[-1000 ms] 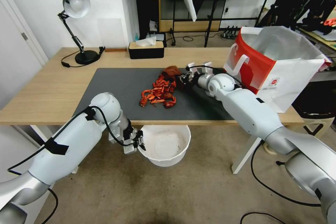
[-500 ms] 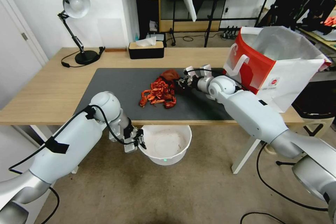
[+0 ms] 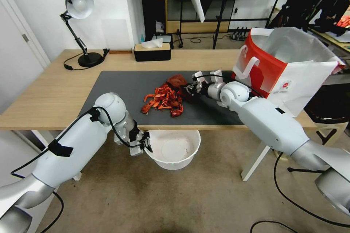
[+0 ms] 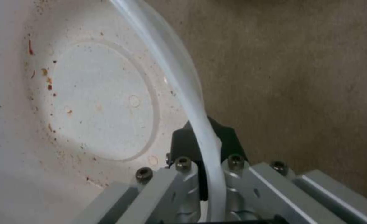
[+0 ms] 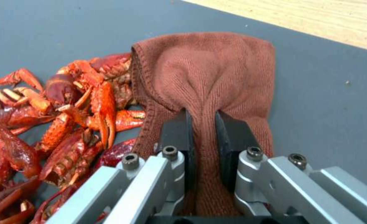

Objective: Sweep shrimp from table into container with towel, then put container into takeout bag.

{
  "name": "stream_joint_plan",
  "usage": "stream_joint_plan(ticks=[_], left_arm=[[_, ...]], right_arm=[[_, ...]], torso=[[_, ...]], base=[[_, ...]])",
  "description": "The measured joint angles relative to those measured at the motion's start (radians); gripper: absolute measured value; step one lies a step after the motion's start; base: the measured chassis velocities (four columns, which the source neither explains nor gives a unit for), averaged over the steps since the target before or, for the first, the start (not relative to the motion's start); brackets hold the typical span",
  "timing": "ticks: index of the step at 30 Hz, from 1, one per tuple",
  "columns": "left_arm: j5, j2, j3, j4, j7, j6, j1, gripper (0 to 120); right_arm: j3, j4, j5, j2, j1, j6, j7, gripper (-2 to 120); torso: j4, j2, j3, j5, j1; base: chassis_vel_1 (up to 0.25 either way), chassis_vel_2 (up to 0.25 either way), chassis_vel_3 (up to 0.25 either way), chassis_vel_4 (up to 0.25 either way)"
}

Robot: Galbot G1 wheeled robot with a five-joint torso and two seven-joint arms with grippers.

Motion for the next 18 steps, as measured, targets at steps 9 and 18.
stream_joint_plan(ticks=[9, 18], left_arm=[[0.003, 0.000, -0.003, 0.016, 0.000, 0.000, -0.018, 0], [0.000, 0.023, -0.018, 0.026, 0.000, 0.000, -0.020, 0]], right_arm=[[-0.006, 0.064, 0.019, -0.038, -0.019, -0.011, 0.012, 10], [-0.016, 0.099, 0.031, -0.045, -0.030, -0.021, 0.022, 10]], torso=[[0.0000, 0.000, 0.000, -0.0001, 0.000], [0.0001, 0.000, 0.000, 0.0000, 0.000]], base=[[0.000, 0.000, 0.000, 0.000], [0.000, 0.000, 0.000, 0.000]])
